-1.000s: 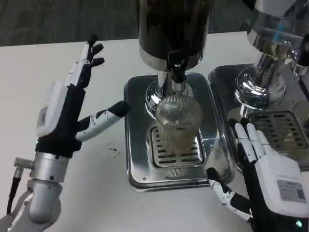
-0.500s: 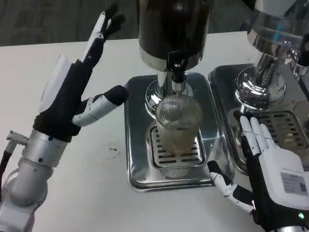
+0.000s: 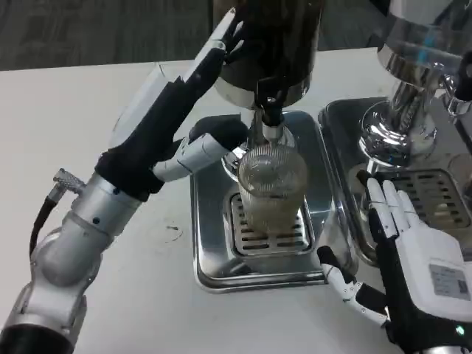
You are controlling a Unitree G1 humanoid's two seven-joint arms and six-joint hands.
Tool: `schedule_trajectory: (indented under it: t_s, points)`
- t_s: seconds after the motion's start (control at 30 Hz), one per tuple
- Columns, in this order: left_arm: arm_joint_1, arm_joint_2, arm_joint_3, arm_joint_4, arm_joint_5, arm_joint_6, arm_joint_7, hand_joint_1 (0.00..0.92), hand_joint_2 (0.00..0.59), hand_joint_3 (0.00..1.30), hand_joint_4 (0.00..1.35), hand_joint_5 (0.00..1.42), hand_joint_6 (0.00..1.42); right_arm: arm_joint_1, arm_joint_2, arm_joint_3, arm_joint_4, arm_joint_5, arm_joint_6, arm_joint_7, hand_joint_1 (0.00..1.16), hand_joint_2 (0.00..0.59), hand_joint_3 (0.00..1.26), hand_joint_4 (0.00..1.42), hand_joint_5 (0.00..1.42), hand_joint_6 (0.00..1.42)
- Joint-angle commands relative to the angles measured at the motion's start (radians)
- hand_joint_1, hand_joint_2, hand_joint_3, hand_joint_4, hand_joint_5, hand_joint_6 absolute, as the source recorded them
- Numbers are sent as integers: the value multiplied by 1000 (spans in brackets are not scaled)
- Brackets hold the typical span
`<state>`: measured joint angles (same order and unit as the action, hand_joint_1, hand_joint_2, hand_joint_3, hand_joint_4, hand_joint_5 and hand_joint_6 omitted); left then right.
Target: Grasp the cup under the faucet to collect the drink, then remove the cup.
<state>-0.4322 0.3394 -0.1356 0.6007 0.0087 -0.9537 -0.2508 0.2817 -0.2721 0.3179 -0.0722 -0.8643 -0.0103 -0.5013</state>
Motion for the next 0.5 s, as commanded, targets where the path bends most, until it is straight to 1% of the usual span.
schedule_trajectory:
  t_s: [0.03,0.17,0.3,0.5]
  points:
    - [-31,-28,-1,55,10,17,-37,0,118,2,0,135,108,10,12,-7,-3,-5,5,-12,431,343,25,0,39,215]
    - [-44,-40,-2,82,23,11,-48,0,125,8,0,147,110,15,18,-10,-7,-11,8,-15,431,343,25,0,39,215]
    - [-38,-39,-9,79,75,-17,-30,0,129,24,0,171,125,19,21,-15,-9,-12,7,-14,431,343,25,0,39,215]
    - [12,-47,-19,35,89,-45,-38,0,139,54,0,198,142,14,22,-14,-3,-11,2,-10,431,343,25,0,39,215]
